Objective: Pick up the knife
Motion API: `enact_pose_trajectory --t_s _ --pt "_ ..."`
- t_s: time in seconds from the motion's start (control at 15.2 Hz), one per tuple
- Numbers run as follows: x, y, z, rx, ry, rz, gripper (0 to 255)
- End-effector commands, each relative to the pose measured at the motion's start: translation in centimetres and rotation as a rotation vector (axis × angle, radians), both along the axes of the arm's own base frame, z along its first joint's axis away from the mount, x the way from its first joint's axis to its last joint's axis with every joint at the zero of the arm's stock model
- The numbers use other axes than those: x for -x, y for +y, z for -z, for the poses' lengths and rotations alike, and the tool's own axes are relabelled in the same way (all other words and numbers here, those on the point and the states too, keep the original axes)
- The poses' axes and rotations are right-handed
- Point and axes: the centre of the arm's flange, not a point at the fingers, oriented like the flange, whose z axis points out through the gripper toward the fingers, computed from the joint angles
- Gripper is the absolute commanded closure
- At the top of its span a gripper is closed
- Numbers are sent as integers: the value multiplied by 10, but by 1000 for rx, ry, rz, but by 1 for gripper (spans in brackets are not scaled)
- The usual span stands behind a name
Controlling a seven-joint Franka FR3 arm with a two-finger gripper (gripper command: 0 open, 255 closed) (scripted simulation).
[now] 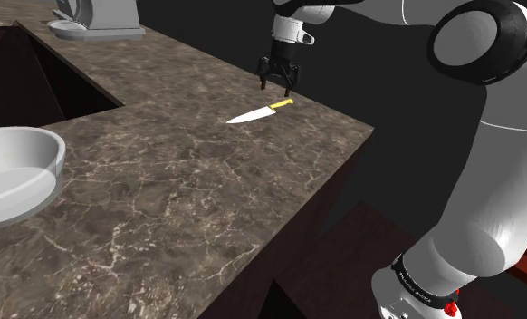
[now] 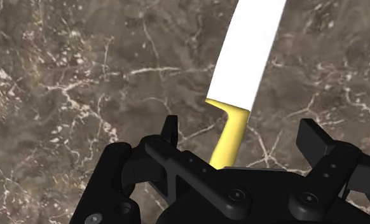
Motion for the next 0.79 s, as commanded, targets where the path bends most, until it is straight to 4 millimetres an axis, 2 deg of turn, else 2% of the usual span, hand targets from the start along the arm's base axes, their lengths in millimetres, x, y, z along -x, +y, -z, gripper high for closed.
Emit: enact_pose_trajectory --t_s 0.0,0.4,0.53,0.59,0.73 --pt "-10 -12 15 -2 11 41 0" --pt "-10 -12 46 -2 11 41 0" --pt "-10 -12 49 -2 11 41 0" --pt "-11 -12 50 -2 11 41 255" --pt "-10 -12 50 -2 11 41 255"
